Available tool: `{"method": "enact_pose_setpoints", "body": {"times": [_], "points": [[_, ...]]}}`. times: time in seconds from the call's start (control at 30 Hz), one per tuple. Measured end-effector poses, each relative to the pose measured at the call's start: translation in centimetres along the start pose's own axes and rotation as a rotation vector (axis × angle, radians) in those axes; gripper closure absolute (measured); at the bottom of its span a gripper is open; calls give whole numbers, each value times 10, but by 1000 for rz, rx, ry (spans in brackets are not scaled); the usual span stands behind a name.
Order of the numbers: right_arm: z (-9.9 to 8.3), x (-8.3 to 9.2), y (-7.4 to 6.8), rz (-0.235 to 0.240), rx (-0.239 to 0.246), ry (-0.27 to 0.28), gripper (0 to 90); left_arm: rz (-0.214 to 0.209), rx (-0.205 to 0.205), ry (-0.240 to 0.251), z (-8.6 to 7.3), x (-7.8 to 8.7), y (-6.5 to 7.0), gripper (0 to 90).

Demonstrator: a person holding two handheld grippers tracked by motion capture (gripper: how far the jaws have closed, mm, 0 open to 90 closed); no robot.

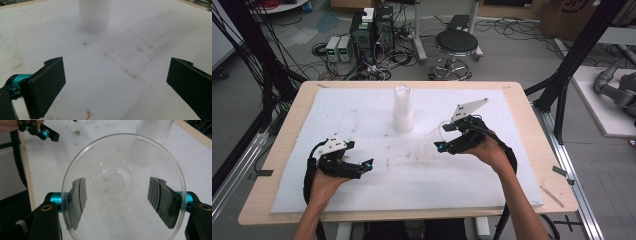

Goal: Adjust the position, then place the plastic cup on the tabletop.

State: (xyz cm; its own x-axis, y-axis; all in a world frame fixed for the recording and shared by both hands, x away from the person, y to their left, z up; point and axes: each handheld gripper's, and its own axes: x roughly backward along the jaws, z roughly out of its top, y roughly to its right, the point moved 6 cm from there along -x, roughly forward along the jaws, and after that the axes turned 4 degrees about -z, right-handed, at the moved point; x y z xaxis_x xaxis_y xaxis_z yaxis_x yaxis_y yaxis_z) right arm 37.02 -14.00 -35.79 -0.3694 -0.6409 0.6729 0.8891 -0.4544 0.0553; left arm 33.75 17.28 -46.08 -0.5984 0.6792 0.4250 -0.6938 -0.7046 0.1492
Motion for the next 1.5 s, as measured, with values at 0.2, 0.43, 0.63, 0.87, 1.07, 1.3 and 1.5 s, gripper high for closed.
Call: {"method": "enact_pose_setpoints", "body": {"times": [0.2, 0.43, 0.63, 0.87, 1.07, 1.3, 1.5], "points": [[-1, -5, 9, -50, -18, -101, 311, 40, 27, 47, -16, 2, -12, 21], [-2, -10, 13, -54, -16, -150, 311, 41, 34, 41, -24, -1, -14, 21], [-3, -12, 16, -62, -18, -189, 311, 37, 48, 37, -28, -4, -15, 21], [-4, -14, 16, -66, -19, -196, 311, 34, 52, 58, -28, -1, -16, 20], [-4, -14, 17, -64, -26, -199, 311, 33, 50, 56, -28, -1, -16, 21], [-7, -16, 20, -70, -31, -219, 311, 30, 53, 47, -29, -2, -16, 21], [-12, -25, 22, -87, -25, -282, 311, 34, 55, 37, -29, -3, -16, 21]]}}
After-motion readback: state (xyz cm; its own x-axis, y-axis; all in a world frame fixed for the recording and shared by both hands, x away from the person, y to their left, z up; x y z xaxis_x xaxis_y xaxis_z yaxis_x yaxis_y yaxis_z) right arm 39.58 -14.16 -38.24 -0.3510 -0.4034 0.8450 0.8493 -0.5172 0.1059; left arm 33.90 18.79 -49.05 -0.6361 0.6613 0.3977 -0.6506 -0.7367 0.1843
